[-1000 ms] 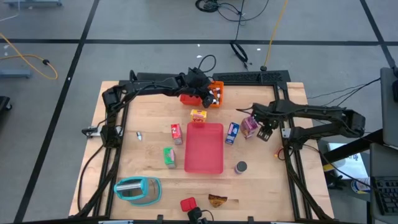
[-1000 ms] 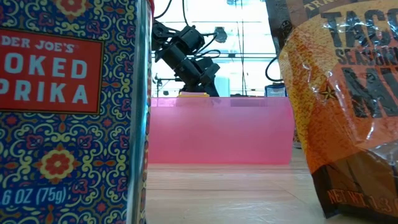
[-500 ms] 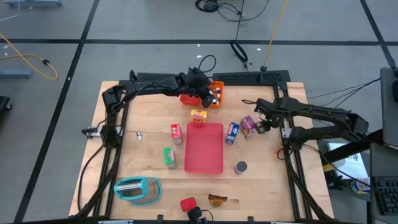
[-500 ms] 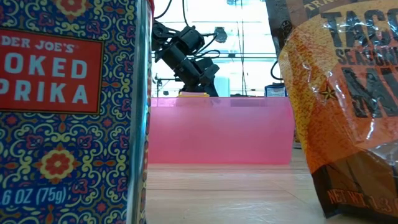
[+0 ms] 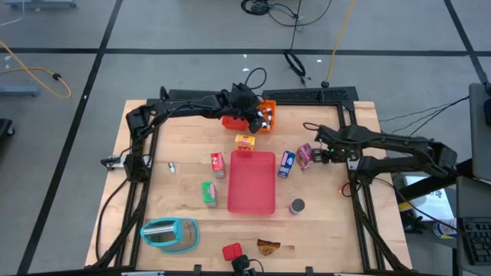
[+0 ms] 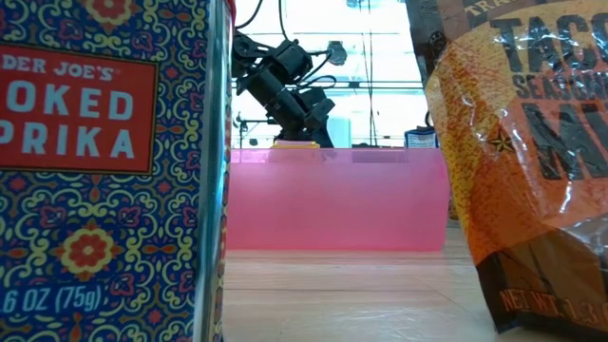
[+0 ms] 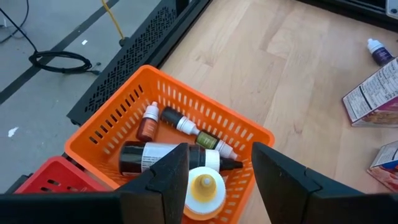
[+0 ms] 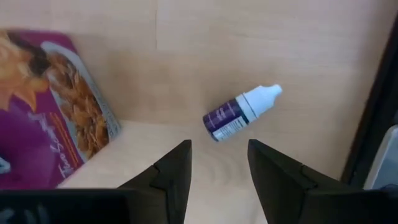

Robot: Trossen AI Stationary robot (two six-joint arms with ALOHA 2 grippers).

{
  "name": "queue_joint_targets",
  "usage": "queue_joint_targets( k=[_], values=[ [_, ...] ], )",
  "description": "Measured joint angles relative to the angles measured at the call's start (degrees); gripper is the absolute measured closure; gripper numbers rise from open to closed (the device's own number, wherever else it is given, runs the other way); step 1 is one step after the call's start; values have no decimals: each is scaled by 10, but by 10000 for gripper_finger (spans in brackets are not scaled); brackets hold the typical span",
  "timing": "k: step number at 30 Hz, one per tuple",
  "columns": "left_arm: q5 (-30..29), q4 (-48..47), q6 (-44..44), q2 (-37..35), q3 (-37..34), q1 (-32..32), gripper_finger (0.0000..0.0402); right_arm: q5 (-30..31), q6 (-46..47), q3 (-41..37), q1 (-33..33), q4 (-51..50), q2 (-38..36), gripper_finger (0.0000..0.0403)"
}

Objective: Pick & Place Kitchen Items
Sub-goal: Put the purple food coloring bottle into the orange basket

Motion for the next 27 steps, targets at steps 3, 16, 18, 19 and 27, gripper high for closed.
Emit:
queue_joint_targets(
  k=[3, 16, 18, 19, 27],
  values=[
    [0, 0, 2, 0, 0, 0, 224, 22, 48, -1, 0, 0, -17, 250],
    [0, -1, 26, 0, 0, 0, 224, 28, 179, -45, 32, 54, -27, 259],
    [0, -1, 29, 0, 0, 0, 224, 28, 184, -47, 34, 54, -27, 259],
    [0, -1, 33, 0, 0, 0, 224, 28, 189, -47, 34, 52, -27, 259],
    [0, -8, 49, 0, 0, 0, 224, 30, 209, -48, 33, 46, -26, 259]
  ],
)
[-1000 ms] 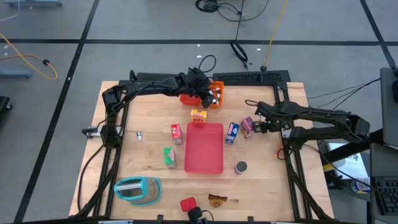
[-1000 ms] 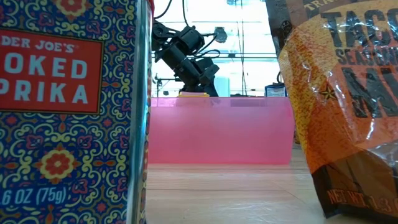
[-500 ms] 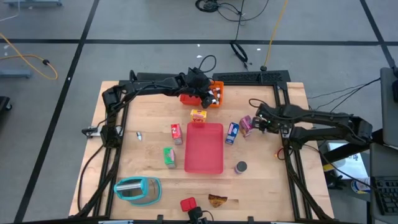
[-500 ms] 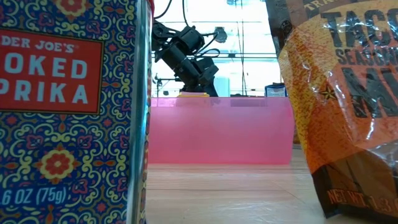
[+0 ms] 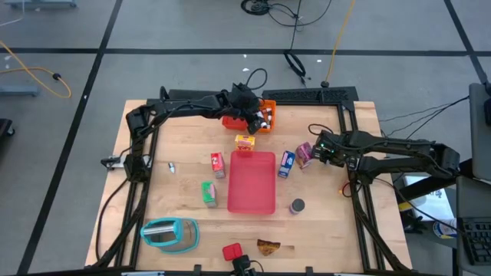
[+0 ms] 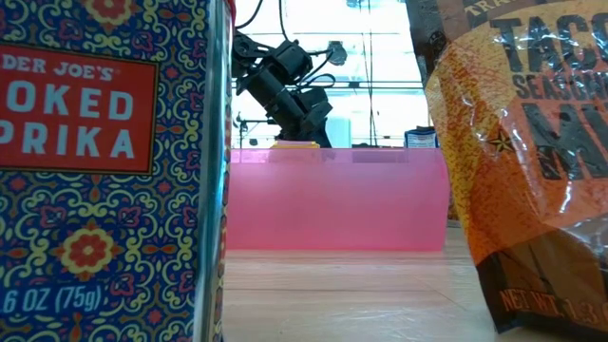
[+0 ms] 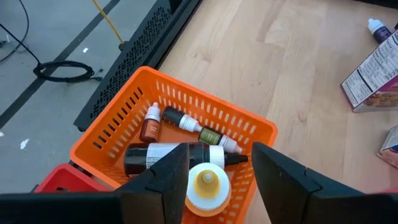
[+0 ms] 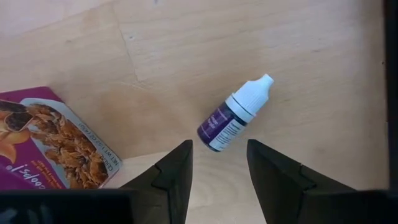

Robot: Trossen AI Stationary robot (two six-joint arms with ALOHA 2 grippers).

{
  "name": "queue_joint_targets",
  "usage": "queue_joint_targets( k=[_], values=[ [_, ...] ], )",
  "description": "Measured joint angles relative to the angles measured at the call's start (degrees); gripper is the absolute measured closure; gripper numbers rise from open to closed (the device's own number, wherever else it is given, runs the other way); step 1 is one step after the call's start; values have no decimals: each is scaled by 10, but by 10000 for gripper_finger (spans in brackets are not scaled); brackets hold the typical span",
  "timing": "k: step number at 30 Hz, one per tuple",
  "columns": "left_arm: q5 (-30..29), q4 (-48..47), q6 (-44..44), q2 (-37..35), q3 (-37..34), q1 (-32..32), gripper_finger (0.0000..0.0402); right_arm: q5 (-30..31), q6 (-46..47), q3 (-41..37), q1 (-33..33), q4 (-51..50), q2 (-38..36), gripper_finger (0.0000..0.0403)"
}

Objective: Pick & Place Kitchen Items
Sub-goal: Put the purple food coloring bottle into the orange basket

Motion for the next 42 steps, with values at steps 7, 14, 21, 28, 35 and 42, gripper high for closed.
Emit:
queue_joint_targets(
  k=[7, 14, 21, 28, 35, 42],
  values=[
    [0, -3, 1, 0, 0, 0, 224, 15, 28, -14, -3, 20, 1, 259],
    [0, -3, 1, 0, 0, 0, 224, 22, 32, -53, -17, 66, -2, 259],
    [0, -3, 5, 0, 0, 0, 224, 22, 18, -54, -48, 53, -2, 259],
    [0, -2, 15, 0, 0, 0, 224, 45, 14, -54, -49, 42, -2, 298],
    [0, -3, 15, 0, 0, 0, 224, 43, -25, -50, -49, 59, -2, 356],
    [0, -3, 15, 0, 0, 0, 224, 36, -72, 2, -49, 39, -4, 356]
  ],
)
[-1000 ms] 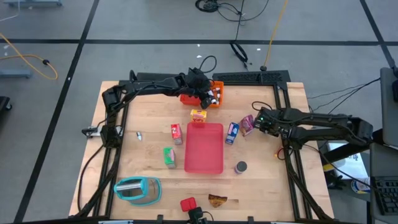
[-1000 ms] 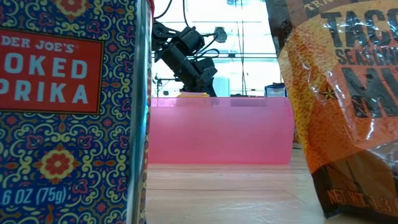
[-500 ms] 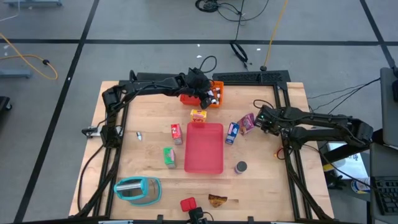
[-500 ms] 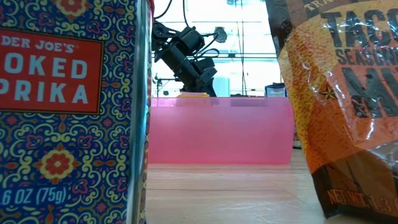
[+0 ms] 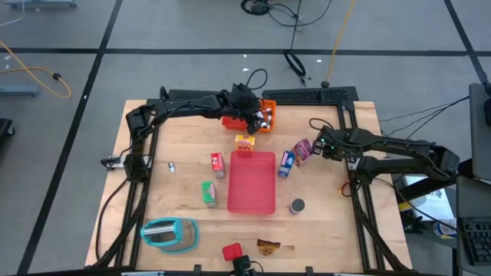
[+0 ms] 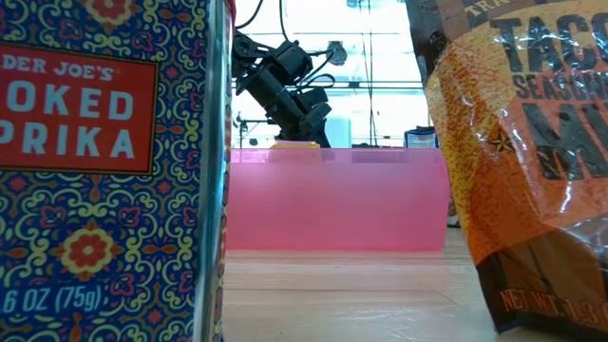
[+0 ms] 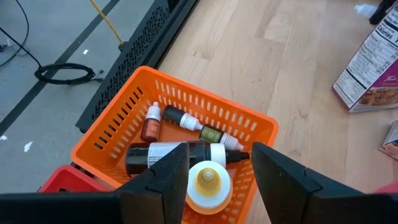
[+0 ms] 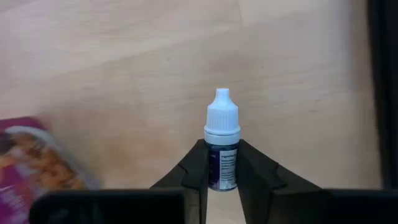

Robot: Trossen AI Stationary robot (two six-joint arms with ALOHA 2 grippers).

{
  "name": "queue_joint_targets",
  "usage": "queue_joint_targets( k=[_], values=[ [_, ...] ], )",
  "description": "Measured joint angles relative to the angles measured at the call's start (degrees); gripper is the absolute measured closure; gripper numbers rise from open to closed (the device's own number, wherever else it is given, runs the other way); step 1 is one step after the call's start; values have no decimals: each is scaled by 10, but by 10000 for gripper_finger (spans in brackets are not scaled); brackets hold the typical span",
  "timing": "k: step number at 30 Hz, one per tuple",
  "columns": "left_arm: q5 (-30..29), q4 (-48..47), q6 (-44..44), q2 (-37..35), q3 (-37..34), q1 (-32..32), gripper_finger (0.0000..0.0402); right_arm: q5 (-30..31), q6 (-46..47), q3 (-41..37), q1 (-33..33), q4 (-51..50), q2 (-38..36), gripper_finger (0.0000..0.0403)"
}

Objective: Pick & Place Kitchen Items
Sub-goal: Put the purple food coloring bottle into the orange basket

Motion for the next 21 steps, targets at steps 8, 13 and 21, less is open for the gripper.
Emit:
queue_joint_targets(
  k=[8, 13, 21],
  values=[
    [0, -3, 0, 0, 0, 0, 224, -1, -58, 66, 1, -34, 0, 356],
    [0, -3, 0, 0, 0, 0, 224, 12, -112, 101, 1, -31, -1, 356],
    [-6, -13, 2, -28, -1, 3, 224, 42, -218, 130, -2, 12, -2, 356]
  ],
)
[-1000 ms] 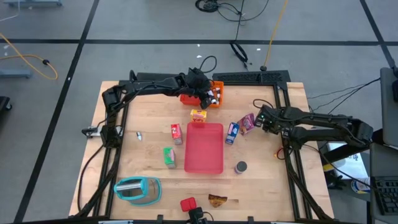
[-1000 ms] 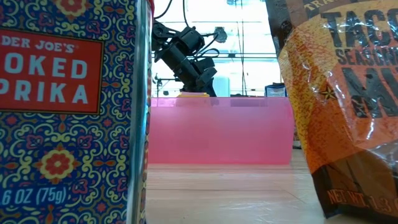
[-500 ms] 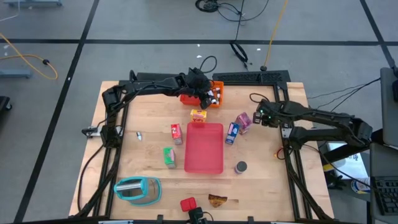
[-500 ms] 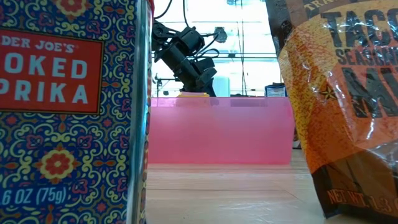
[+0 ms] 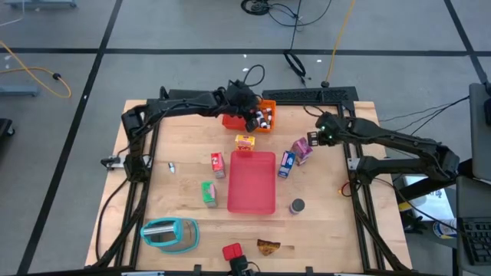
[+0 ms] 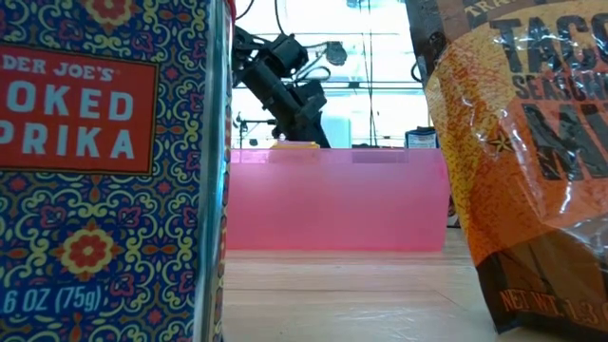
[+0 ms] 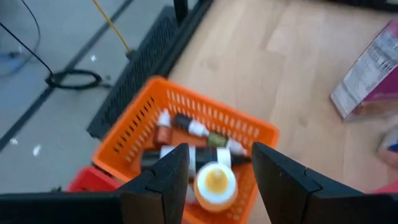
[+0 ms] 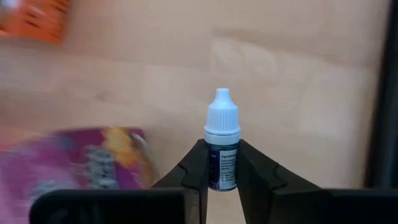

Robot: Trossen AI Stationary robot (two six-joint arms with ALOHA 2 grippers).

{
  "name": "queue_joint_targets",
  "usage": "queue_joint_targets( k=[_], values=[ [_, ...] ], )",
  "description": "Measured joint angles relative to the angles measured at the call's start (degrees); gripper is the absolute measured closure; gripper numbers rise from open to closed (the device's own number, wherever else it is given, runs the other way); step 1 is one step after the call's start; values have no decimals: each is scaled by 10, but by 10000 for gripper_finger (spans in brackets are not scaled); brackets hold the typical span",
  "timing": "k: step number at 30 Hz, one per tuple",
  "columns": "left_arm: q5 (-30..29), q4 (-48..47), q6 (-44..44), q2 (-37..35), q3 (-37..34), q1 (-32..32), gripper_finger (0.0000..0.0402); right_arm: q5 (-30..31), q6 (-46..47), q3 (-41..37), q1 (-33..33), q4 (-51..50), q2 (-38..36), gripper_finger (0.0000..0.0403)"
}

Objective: Pick & Place Kitchen Items
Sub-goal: Put the purple food coloring bottle into the orange basket

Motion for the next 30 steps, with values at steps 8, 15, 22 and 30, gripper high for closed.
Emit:
queue_joint_targets(
  k=[8, 15, 22, 30],
  values=[
    [5, -27, -13, -46, 0, -3, 224, -8, -118, 3, -32, 143, 6, 356],
    [6, -75, -16, -88, 0, -13, 224, -84, -203, 4, -60, 286, 69, 356],
    [5, -136, -28, -122, 0, -30, 224, -169, -253, 13, -86, 396, 179, 357],
    [-22, -190, -42, -139, 0, -63, 224, -172, -300, 102, -84, 418, 286, 357]
  ],
)
